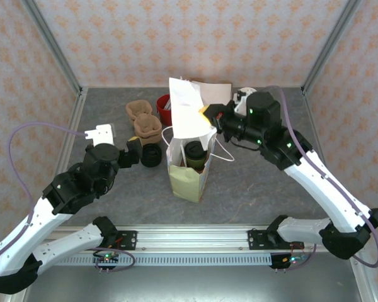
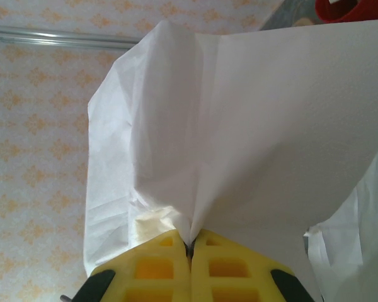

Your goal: Pack the takeout coffee

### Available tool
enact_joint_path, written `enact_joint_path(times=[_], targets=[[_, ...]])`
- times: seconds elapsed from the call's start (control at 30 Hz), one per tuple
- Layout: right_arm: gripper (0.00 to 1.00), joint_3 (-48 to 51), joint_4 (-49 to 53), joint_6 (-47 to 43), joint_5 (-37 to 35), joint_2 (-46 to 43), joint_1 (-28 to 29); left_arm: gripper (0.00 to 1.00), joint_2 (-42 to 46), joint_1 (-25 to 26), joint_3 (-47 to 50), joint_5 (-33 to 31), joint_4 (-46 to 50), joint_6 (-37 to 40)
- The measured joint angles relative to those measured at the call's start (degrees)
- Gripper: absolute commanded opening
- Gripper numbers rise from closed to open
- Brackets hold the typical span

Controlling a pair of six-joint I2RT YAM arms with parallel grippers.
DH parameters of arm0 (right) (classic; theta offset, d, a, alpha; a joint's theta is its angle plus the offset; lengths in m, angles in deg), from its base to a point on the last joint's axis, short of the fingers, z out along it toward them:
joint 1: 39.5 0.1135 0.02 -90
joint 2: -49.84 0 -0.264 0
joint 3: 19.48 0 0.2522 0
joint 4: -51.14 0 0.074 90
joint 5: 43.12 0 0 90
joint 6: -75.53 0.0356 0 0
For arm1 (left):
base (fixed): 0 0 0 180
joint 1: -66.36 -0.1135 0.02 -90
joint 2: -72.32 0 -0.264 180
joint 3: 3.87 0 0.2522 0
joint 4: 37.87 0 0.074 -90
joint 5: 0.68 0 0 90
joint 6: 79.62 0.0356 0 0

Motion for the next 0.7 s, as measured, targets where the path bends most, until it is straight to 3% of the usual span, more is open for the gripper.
enact_joint_path(times=[0.27,0.7], targets=[[0.00,5.9,-1.4,2.0,-3.3,-1.1,5.8,0.95,3.6,0.0,4.0,0.9,-0.4,-1.3],[0.00,9.1,3.0,-1.1,-10.7,0.5,6.7,0.95,3.5,0.0,4.0,1.6,-0.4,-3.1]])
